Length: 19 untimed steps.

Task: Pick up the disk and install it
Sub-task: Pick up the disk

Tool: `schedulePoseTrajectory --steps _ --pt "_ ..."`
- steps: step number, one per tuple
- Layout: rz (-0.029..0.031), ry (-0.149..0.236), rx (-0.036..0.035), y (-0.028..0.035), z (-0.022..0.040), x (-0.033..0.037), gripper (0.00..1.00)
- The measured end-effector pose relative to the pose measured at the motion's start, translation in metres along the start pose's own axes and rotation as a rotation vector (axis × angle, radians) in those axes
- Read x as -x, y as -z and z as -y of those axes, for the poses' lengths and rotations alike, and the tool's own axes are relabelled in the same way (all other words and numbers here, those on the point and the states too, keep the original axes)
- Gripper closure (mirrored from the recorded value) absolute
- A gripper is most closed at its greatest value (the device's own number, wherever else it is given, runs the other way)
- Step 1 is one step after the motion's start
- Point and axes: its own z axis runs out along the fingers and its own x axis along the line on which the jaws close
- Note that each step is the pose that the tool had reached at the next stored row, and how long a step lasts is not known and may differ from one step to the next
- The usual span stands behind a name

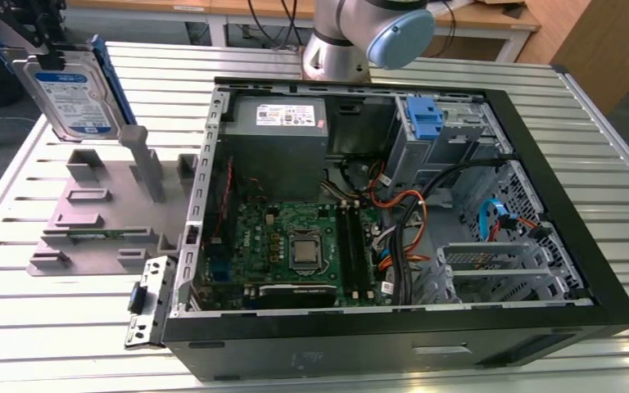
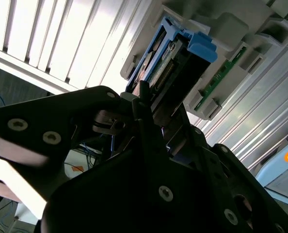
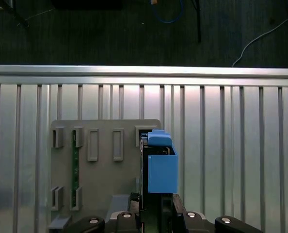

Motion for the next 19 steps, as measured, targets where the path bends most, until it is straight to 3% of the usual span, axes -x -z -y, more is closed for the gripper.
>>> schedulePoseTrajectory --steps 6,19 --pt "0.0000 0.000 0.0001 0.0074 -0.0002 0.0003 0.65" --pt "0.0002 -0.009 -0.0003 0.0078 -0.0002 0.0003 0.65"
